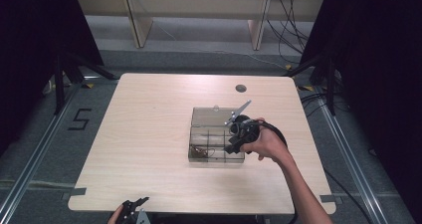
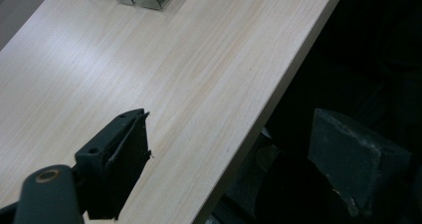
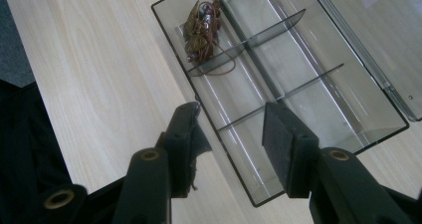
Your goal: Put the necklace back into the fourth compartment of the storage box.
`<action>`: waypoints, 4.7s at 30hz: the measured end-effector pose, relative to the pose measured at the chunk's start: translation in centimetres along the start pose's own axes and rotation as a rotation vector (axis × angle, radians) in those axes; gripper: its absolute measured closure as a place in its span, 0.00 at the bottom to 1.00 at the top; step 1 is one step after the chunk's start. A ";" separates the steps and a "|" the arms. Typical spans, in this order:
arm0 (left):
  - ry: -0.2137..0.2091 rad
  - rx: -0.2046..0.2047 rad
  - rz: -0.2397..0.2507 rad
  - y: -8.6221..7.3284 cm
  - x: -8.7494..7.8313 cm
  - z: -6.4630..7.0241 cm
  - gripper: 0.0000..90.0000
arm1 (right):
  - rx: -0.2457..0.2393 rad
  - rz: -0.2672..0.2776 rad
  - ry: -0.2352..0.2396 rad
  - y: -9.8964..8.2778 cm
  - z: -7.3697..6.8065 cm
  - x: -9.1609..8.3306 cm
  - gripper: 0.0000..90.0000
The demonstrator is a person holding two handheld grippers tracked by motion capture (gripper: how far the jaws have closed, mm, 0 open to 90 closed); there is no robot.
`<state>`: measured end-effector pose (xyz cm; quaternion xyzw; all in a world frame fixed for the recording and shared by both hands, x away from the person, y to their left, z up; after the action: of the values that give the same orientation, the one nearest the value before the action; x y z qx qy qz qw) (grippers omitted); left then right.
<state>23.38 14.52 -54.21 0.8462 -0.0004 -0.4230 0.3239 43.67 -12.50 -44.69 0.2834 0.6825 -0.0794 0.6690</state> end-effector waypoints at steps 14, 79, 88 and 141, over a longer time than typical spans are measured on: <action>-0.033 -0.014 0.009 0.1 0.1 0.4 0.17 | 0.044 0.019 0.009 -1.4 0.0 -0.1 0.53; -0.034 -0.017 0.013 0.1 0.2 0.4 0.17 | 0.107 0.161 -0.027 -4.4 -3.0 0.1 0.24; -0.018 -0.009 0.008 0.1 0.1 0.3 0.17 | 0.105 0.170 -0.032 -4.9 -3.3 0.4 0.23; 0.000 -0.004 0.005 0.0 0.1 0.1 0.17 | 0.134 0.239 -0.055 -8.8 -4.8 1.4 0.21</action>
<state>23.36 14.43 -54.28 0.8457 -0.0018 -0.4220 0.3267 35.27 -16.99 -48.01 0.4042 0.6185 -0.0523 0.6719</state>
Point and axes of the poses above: each handheld gripper's, and its own axes: x roughly forward along the jaws, y roughly out of its top, z roughly to its right, the point moved 6 cm from there along x, roughly forward along the jaws, and after that the axes turned 10 degrees about -z, right-handed, at the moved point
